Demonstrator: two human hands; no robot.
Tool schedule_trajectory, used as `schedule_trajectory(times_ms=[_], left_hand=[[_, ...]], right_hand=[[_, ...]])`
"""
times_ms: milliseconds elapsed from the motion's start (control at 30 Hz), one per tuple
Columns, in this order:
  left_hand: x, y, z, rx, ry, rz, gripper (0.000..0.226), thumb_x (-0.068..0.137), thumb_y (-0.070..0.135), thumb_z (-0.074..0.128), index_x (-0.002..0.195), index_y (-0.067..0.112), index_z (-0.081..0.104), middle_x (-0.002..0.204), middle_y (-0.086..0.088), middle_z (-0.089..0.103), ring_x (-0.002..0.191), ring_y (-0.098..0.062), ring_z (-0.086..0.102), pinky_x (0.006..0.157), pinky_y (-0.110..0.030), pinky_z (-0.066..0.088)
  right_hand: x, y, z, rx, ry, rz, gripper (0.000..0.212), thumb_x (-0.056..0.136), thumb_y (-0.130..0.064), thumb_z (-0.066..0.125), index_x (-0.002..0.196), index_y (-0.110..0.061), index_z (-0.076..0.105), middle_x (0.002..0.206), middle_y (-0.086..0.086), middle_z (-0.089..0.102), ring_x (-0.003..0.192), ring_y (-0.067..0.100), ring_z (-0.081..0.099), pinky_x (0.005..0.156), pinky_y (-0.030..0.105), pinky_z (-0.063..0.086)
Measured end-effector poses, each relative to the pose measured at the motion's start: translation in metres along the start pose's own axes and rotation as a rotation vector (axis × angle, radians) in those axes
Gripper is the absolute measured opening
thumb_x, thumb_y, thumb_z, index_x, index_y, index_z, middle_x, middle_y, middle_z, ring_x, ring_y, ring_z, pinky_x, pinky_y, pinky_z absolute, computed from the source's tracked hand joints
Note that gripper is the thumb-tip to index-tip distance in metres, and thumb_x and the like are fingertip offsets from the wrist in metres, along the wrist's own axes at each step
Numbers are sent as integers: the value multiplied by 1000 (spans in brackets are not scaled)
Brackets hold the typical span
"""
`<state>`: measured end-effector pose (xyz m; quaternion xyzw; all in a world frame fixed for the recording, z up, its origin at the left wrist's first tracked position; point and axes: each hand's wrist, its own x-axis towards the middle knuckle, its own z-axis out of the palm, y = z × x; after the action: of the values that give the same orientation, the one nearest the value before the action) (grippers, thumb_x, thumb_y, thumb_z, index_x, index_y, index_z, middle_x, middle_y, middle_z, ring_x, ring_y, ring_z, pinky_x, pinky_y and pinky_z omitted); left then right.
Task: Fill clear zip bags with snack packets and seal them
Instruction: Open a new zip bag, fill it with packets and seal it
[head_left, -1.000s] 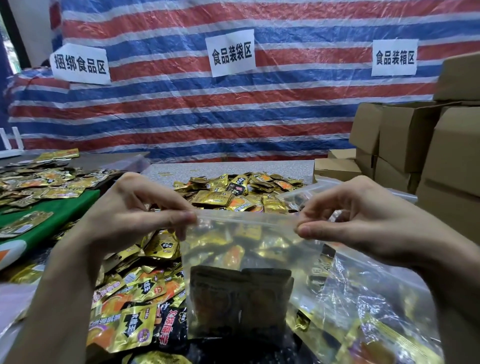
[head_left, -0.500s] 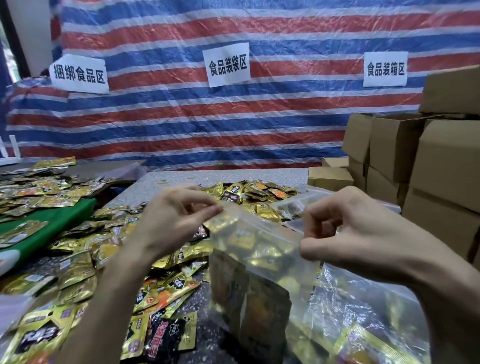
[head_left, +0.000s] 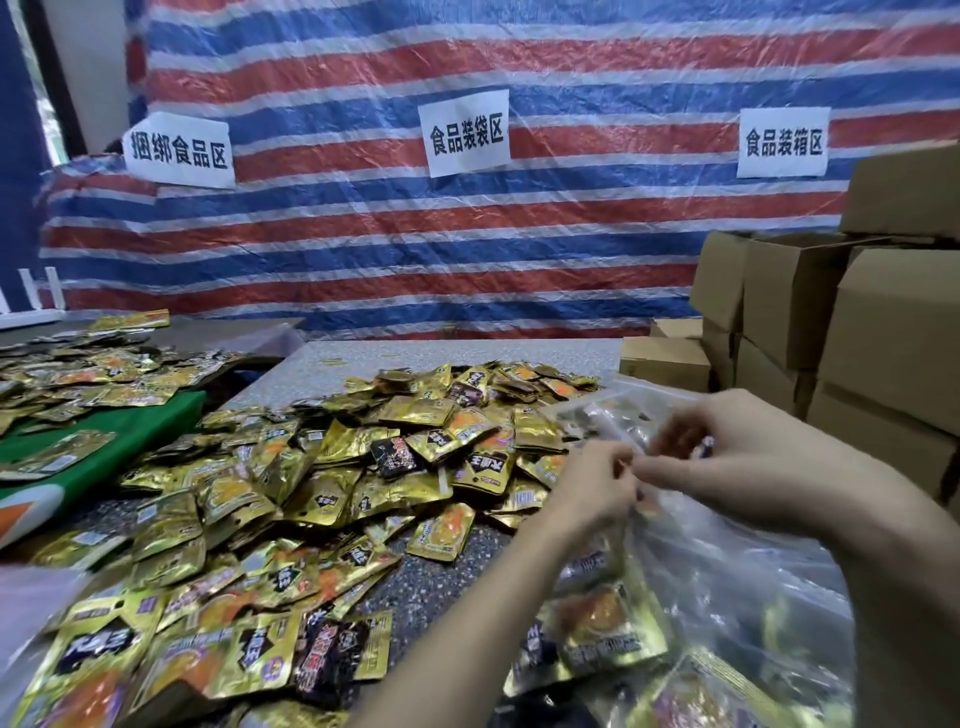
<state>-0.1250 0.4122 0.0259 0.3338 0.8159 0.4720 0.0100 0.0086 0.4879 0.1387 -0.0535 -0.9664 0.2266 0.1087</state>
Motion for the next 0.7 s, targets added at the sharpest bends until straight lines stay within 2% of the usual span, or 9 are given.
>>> schedule_trajectory(times_ms=[100, 167, 200, 267, 333, 433, 533, 600, 700], left_hand=[[-12, -2, -9, -104, -59, 44, 30, 91, -1, 53, 117, 11, 62, 108, -2, 69, 104, -12, 65, 88, -33, 56], [-26, -2, -27, -127, -83, 91, 29, 93, 1, 52, 114, 20, 58, 104, 12, 65, 96, 6, 61, 83, -17, 53], [-34, -3, -38, -132, -56, 75, 30, 94, 3, 53, 116, 23, 59, 102, 16, 64, 92, 7, 61, 79, -14, 50], [-54, -8, -61, -125, 49, 28, 26, 95, 8, 55, 115, 21, 62, 105, 12, 67, 93, 2, 62, 79, -16, 49], [-80, -16, -85, -90, 162, -8, 21, 97, 18, 59, 116, 23, 64, 107, 9, 68, 97, -1, 63, 80, -19, 51], [-129, -31, -125, -19, 308, -42, 15, 96, 26, 62, 111, 27, 65, 100, 12, 68, 90, 4, 62, 71, -11, 49], [-179, -50, -166, 161, 442, -122, 16, 96, 26, 63, 111, 29, 65, 101, 14, 66, 86, 4, 62, 69, -13, 51], [-210, -66, -196, 374, 555, -234, 18, 95, 26, 63, 113, 27, 67, 107, 12, 67, 89, 0, 61, 72, -18, 51], [-252, -98, -245, 874, 636, -622, 30, 94, 32, 57, 122, 25, 64, 118, 0, 64, 105, -20, 59, 83, -34, 49]], right_hand=[[5, -13, 13, 54, -1, -152, 12, 88, -37, 68, 85, -26, 71, 79, -7, 70, 73, 1, 64, 69, 21, 53], [6, -21, 23, 48, -41, -230, 10, 91, -35, 66, 90, -26, 70, 86, -7, 69, 80, 4, 64, 77, 29, 56], [7, -26, 27, 47, -50, -264, 10, 91, -35, 65, 91, -26, 69, 87, -7, 69, 81, 5, 63, 79, 33, 56], [6, -35, 34, 72, -36, -337, 8, 91, -35, 64, 90, -28, 68, 86, -9, 68, 80, 5, 63, 78, 35, 55], [5, -44, 40, 95, -8, -399, 7, 91, -35, 64, 89, -29, 68, 84, -12, 68, 79, 3, 62, 76, 34, 53], [2, -55, 50, 118, -5, -465, 9, 91, -38, 63, 96, -31, 66, 90, -15, 66, 83, 0, 61, 77, 33, 54], [0, -65, 60, 111, -13, -528, 14, 89, -43, 59, 98, -33, 64, 93, -20, 63, 86, -3, 59, 78, 29, 53], [-1, -69, 66, 95, -25, -569, 15, 90, -43, 60, 100, -34, 64, 93, -21, 62, 85, -5, 58, 74, 22, 51], [-2, -72, 72, 72, -44, -608, 18, 88, -47, 57, 100, -35, 62, 93, -22, 61, 87, -8, 55, 68, 17, 45]])
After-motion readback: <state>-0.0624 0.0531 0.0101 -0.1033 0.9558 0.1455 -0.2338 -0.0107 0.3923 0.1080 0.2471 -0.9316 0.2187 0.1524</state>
